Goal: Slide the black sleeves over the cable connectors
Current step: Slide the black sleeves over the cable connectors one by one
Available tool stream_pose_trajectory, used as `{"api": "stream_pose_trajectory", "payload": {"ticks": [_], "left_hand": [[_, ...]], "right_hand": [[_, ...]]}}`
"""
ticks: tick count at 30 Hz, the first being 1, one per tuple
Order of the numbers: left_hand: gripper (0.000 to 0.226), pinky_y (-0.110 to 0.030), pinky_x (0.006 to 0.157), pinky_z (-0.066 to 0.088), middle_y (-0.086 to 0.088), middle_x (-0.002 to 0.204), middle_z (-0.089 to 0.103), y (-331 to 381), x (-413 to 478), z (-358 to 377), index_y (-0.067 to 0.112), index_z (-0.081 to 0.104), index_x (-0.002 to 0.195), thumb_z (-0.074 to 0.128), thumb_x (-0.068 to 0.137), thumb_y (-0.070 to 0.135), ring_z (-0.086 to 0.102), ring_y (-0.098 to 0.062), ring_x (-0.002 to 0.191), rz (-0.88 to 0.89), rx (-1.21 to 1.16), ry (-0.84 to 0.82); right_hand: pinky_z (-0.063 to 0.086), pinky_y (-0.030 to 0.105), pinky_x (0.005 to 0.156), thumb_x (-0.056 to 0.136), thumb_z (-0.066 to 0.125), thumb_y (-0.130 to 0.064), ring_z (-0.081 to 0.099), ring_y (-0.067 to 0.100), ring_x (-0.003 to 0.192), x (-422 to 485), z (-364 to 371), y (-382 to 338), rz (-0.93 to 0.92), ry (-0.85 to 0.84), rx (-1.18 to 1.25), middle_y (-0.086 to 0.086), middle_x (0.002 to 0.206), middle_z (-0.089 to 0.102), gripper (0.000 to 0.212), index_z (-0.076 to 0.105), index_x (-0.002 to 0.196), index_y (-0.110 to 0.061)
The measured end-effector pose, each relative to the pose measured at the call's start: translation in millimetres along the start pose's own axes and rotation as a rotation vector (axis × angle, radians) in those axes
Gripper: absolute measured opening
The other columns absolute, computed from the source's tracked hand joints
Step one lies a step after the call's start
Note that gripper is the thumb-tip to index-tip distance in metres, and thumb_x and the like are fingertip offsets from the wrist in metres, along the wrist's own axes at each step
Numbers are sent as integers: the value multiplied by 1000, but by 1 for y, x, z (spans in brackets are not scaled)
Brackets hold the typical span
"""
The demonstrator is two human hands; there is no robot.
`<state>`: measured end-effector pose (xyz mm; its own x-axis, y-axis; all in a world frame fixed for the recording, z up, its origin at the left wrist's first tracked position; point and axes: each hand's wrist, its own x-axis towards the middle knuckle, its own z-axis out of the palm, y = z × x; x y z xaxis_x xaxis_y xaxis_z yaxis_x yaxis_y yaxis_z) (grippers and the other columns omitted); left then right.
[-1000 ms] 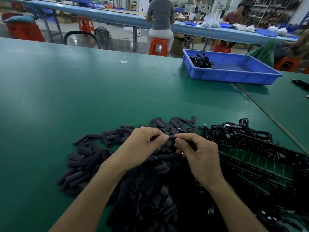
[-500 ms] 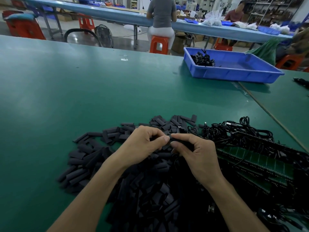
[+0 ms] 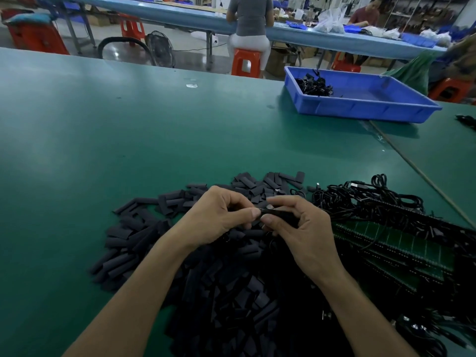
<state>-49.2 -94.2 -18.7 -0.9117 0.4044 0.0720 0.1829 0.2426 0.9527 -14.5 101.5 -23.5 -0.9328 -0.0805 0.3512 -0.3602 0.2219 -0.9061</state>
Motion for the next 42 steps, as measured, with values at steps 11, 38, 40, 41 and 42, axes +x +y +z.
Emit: {"api": "stream_pose_trajectory", "payload": {"ticks": [11,38,40,41,42], "left_hand": [[7,-30,68,48,-11,79,75,2,-1,1,20,79,83,76,89,20,60,-16,69,-3,-73,19],[6,-19,63,51,0,68,74,2,-1,1,17,73,85,74,91,17,65,-7,61,-91,7,13],[9,-21,64,50,-3,67,74,3,-2,0,20,73,85,73,92,15,64,-10,62,-86,25,-3],[10,-24,65,50,-5,68,74,4,-2,1,21,73,84,72,92,14,63,-12,63,-80,42,-9],[11,-27,66,50,-5,68,74,4,-2,1,22,73,84,72,92,15,61,-14,63,-74,58,-10]], "right_hand": [[54,19,60,83,76,-23,71,15,66,1,2,2,-38,19,-25,-6,77,73,17,71,84,-40],[55,15,69,79,82,-16,73,4,77,0,0,7,0,-35,-101,-17,87,75,29,72,91,-40],[56,16,71,78,82,-17,72,3,80,0,0,7,3,-61,-114,-20,90,75,30,72,93,-41],[56,16,72,78,82,-18,72,3,81,0,0,7,5,-74,-122,-21,91,75,30,72,94,-42],[57,17,74,79,81,-19,72,2,83,0,0,7,4,-80,-128,-21,93,74,30,72,95,-42]]}}
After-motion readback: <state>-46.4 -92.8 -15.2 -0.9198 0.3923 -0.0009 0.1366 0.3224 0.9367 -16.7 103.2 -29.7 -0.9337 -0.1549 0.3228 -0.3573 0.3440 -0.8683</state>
